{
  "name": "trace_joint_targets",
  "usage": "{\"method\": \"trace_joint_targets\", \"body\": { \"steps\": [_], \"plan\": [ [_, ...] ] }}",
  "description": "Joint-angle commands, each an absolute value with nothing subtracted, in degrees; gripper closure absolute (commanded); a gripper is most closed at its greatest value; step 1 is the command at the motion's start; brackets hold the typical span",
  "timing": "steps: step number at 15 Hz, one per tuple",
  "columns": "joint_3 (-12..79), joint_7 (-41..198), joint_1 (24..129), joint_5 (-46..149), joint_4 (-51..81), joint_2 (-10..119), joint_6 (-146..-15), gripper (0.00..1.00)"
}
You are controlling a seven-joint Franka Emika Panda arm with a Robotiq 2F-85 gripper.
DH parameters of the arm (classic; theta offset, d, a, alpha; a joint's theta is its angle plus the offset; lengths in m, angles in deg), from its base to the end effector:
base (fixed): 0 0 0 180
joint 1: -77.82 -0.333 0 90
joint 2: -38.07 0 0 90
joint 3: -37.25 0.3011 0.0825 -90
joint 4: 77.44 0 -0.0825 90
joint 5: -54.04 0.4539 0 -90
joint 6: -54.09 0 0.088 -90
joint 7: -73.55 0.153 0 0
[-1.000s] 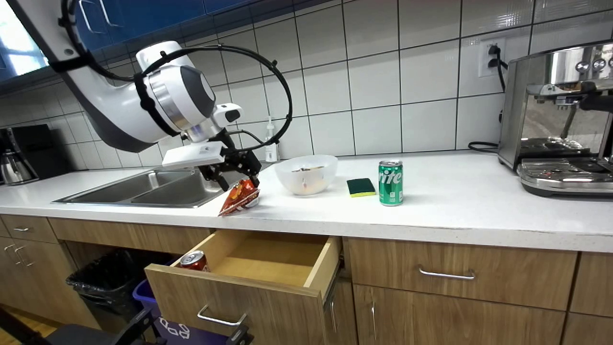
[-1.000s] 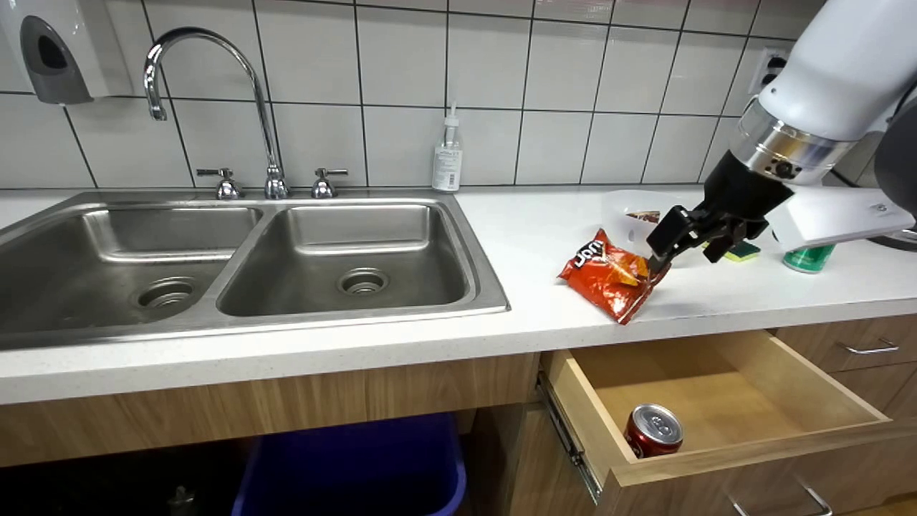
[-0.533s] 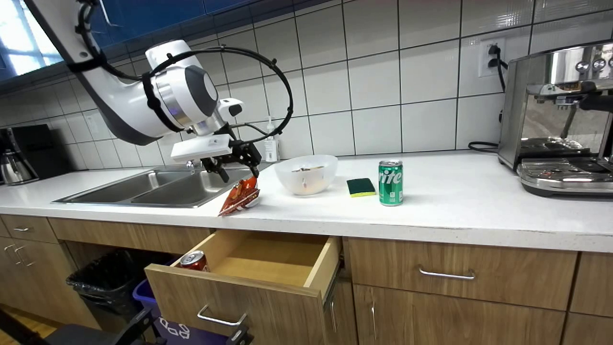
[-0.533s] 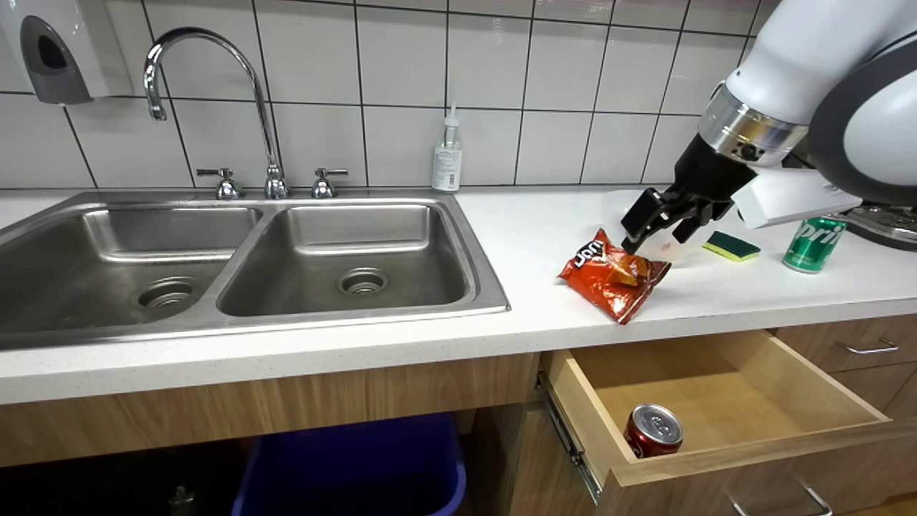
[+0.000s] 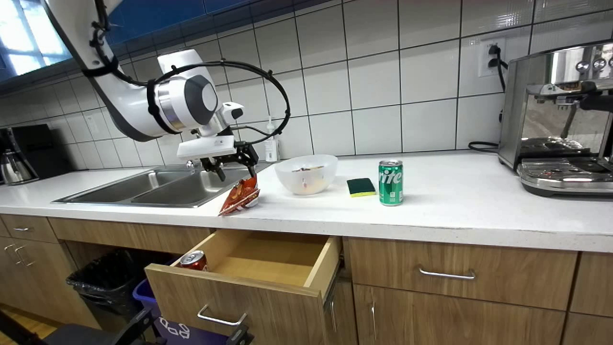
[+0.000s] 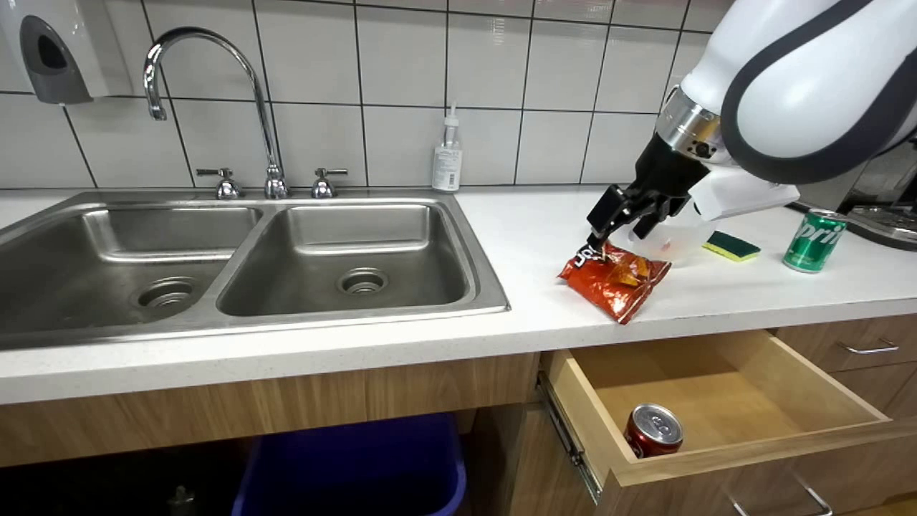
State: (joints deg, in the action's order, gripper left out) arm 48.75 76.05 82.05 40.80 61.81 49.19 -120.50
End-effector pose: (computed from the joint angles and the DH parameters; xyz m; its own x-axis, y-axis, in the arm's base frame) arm 0.5699 0.0943 0.1574 0.8676 0.2784 0.4120 0.2797 -0.9583 0.0586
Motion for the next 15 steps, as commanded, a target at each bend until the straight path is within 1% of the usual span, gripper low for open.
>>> {"method": "trace_joint_targets", "body": {
  "steps": [1,10,11,15],
  "plan": [
    [52.6,68.6,86.0,43.9,57.0,52.1,-116.9,0.00],
    [57.3,55.2,92.2,48.3,53.9,53.1,-109.2,0.00],
    [54.1,52.7,88.9,50.9,53.8,52.8,-108.7,0.00],
    [53.2,48.1,88.3,54.1,53.4,52.1,-104.8,0.00]
  ]
}}
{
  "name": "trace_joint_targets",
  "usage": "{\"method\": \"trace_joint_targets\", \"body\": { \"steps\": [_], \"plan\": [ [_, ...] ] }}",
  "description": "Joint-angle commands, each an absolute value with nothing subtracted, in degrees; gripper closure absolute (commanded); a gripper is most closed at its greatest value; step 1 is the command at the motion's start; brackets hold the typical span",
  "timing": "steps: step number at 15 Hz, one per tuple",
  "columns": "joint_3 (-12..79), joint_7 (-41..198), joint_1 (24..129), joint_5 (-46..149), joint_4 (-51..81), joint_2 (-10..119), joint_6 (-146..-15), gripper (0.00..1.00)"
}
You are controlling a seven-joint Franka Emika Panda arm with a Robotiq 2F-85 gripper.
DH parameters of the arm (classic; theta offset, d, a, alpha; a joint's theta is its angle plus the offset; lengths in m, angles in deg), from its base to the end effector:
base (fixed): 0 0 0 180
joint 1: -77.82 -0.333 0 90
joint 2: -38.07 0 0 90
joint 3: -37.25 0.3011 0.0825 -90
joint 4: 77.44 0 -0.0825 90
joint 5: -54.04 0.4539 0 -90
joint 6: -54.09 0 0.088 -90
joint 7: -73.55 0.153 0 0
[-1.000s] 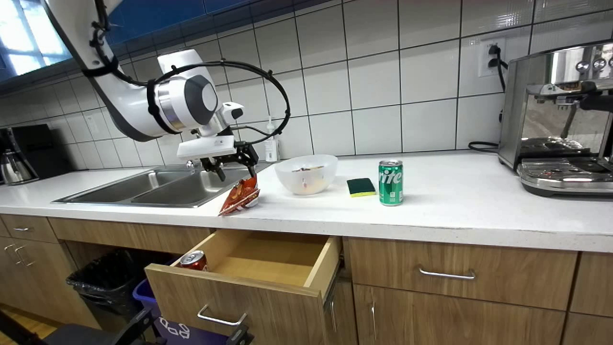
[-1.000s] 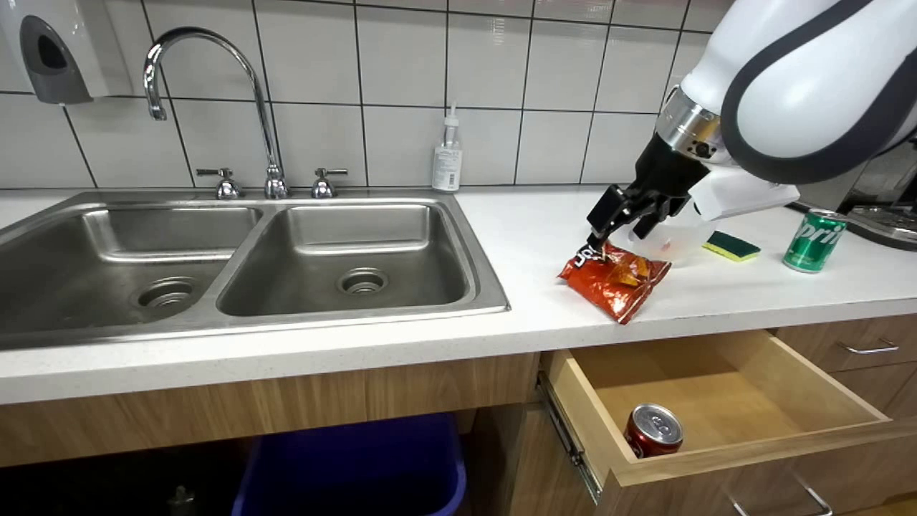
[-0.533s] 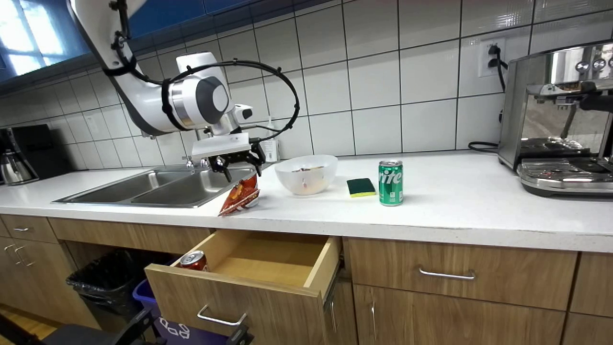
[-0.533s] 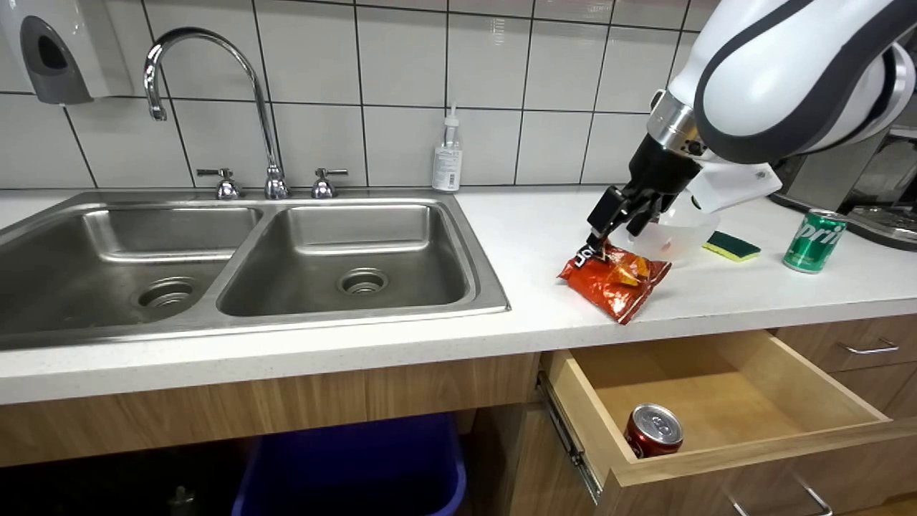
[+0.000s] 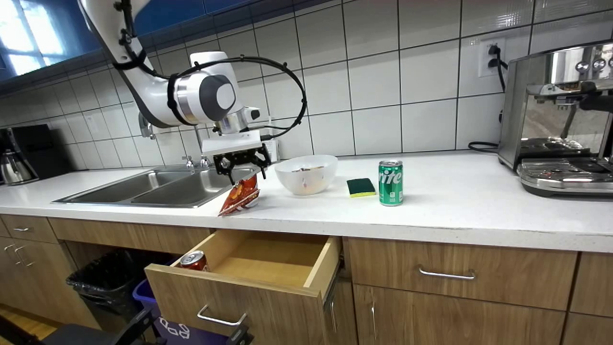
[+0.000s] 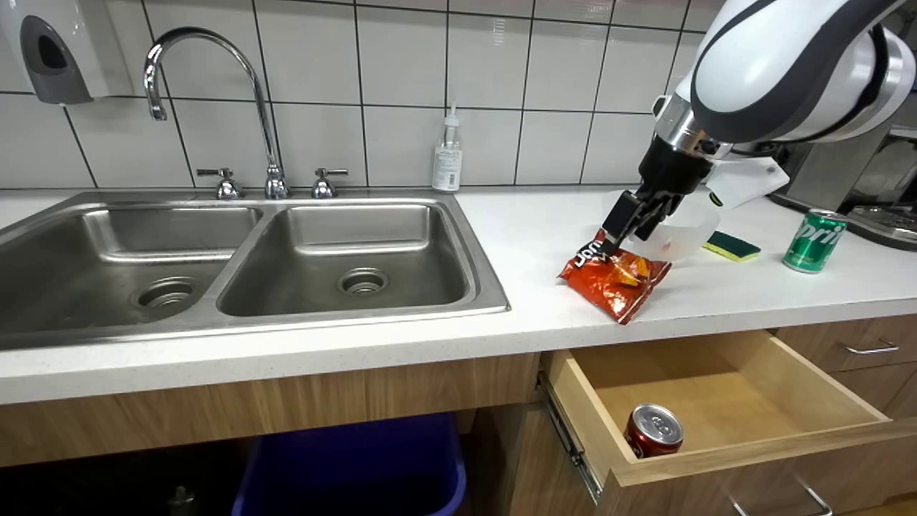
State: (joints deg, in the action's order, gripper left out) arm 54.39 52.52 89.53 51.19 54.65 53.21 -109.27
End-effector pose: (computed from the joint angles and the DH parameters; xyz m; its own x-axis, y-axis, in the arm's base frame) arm 0.5989 0.0672 0.1500 0.8423 0.4549 0.2892 0.4589 -0.8866 0.0581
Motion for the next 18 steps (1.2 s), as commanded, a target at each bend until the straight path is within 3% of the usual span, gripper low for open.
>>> {"method": "trace_joint_targets", "body": {
  "steps": [1,8,9,11,18],
  "plan": [
    [53.0,47.2,88.2,54.8,53.2,52.1,-104.1,0.00],
    [51.2,43.7,86.9,56.6,51.8,52.5,-101.0,0.00],
    [51.0,43.6,86.6,56.5,51.6,52.6,-100.7,0.25],
    [50.5,43.4,86.2,56.3,51.3,52.8,-100.2,0.34],
    [49.9,42.2,85.8,57.4,49.9,53.2,-98.2,0.90]
  ]
}}
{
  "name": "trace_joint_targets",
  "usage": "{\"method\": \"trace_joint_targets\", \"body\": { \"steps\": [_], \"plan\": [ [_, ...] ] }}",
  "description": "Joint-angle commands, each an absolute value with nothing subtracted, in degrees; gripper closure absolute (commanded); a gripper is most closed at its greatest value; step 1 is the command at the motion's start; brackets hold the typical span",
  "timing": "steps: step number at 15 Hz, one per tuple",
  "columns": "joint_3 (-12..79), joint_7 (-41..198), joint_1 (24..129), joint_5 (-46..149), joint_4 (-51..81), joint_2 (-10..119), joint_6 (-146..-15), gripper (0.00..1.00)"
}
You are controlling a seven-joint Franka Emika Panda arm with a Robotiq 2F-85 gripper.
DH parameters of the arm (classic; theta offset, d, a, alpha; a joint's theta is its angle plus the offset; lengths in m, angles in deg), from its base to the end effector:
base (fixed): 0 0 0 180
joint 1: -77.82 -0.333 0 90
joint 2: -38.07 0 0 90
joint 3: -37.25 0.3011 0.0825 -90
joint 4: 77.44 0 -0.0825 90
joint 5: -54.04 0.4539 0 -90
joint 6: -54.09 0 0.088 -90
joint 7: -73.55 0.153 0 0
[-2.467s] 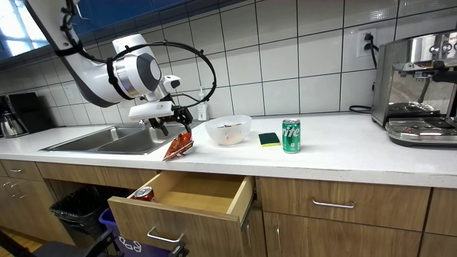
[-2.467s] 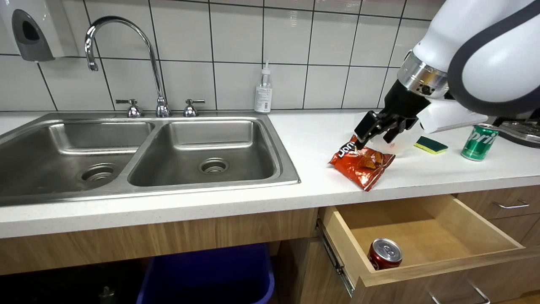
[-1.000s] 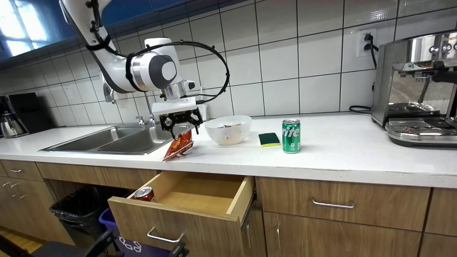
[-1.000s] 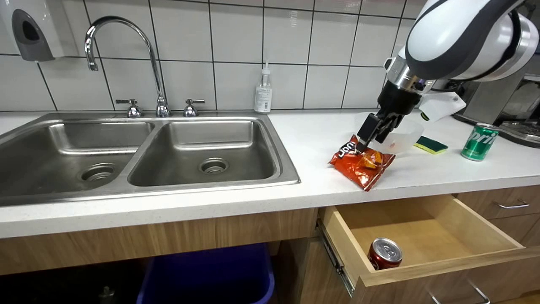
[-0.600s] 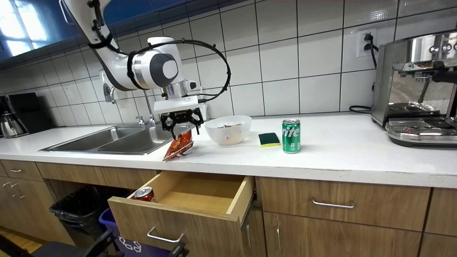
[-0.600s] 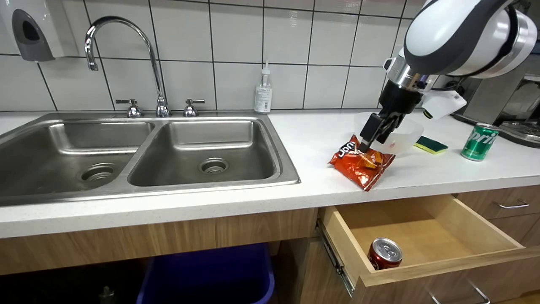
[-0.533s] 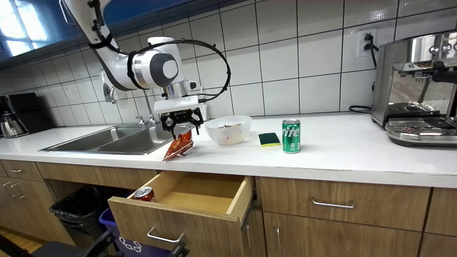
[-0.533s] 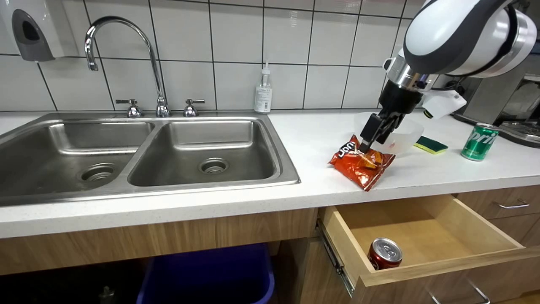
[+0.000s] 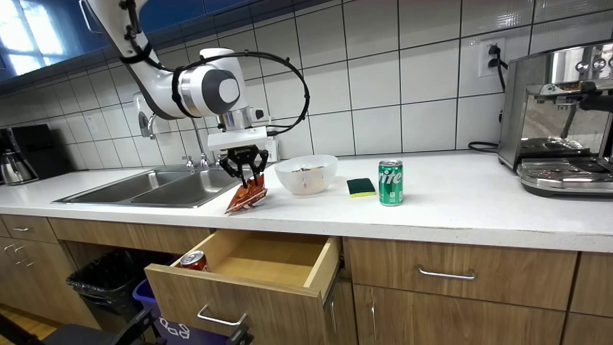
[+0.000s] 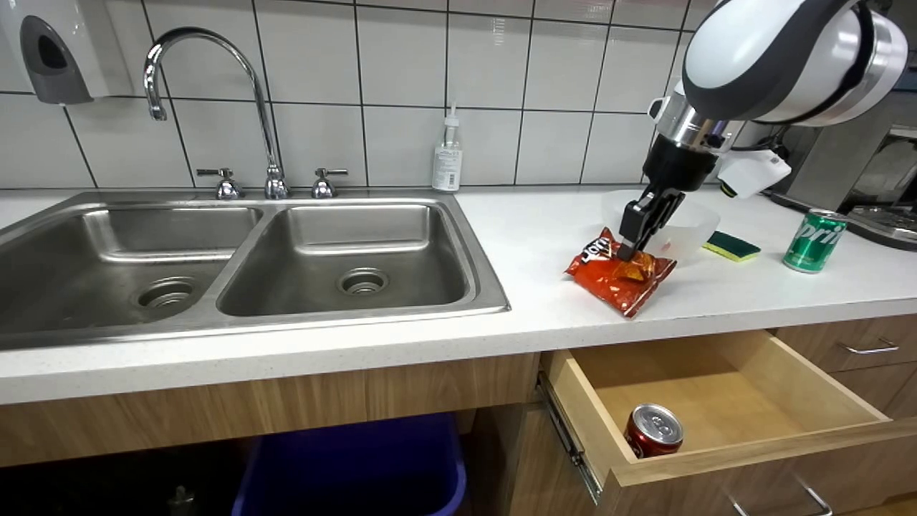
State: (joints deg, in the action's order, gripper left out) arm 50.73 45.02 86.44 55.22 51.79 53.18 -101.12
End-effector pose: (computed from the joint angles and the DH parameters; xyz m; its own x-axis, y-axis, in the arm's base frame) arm 0.6037 0.0573 0.1524 0.8323 0.5150 0.2051 0.5209 -0.8532 0.0286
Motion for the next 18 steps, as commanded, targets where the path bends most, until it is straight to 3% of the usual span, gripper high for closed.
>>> {"method": "trace_joint_targets", "body": {
  "steps": [1,2,18],
  "plan": [
    [49.8,42.1,85.7,57.5,49.8,53.2,-97.9,0.97],
    [49.7,42.2,85.5,57.4,49.7,53.2,-97.7,1.00],
    [49.9,34.7,86.9,64.0,52.6,48.6,-98.0,1.00]
  ]
}}
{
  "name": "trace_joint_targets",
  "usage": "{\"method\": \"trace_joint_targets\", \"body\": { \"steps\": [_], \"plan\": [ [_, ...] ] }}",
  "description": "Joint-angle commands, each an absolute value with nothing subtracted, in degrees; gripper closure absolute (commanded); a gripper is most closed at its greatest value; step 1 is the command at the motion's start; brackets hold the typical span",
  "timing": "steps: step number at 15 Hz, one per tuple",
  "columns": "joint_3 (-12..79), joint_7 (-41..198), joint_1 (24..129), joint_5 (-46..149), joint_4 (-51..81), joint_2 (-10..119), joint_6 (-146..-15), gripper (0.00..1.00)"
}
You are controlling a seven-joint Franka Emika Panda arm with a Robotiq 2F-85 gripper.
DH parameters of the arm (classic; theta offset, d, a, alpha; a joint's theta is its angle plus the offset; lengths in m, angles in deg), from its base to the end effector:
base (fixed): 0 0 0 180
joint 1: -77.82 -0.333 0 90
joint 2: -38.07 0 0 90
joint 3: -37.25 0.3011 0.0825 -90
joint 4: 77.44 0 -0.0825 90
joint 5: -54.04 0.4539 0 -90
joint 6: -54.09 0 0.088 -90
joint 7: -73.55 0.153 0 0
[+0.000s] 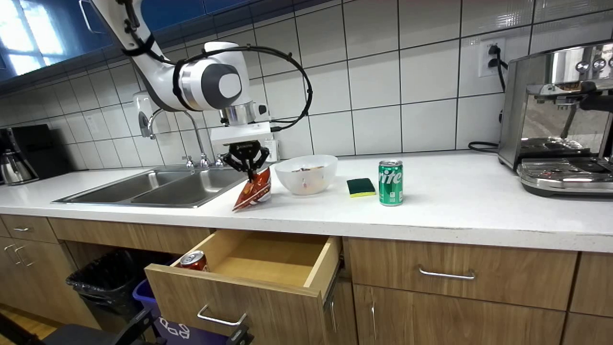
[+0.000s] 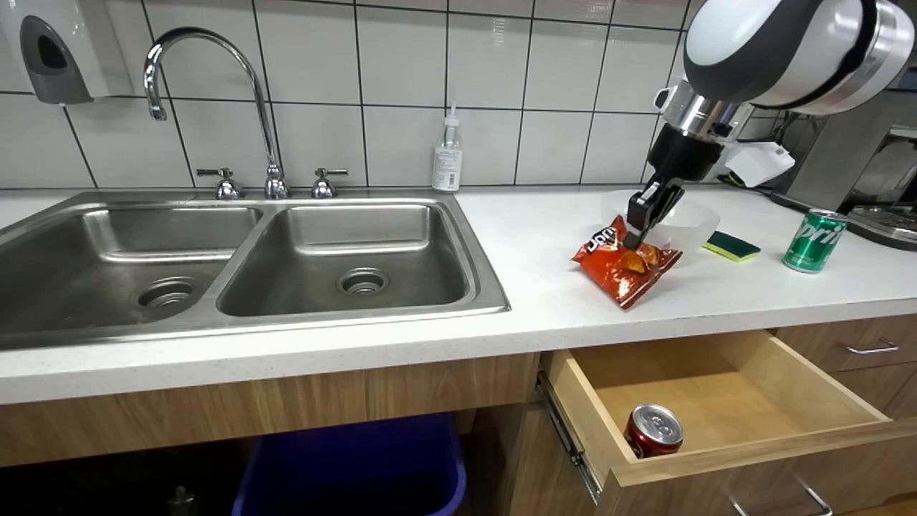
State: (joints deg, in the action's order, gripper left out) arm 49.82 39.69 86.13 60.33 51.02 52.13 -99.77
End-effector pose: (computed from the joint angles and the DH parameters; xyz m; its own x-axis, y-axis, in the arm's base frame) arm 0.6102 0.0491 0.1659 0.8247 0.5180 0.2272 0.5302 -0.8478 0.0084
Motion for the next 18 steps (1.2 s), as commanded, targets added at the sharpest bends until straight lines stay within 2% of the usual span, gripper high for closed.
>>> {"method": "trace_joint_targets", "body": {
  "steps": [1,8,18],
  "plan": [
    [50.0,32.9,87.1,65.5,53.1,47.8,-97.8,1.00],
    [47.1,25.1,85.7,71.9,57.0,42.7,-96.0,1.00],
    [42.9,31.1,79.4,70.6,68.2,33.1,-98.5,1.00]
  ]
}}
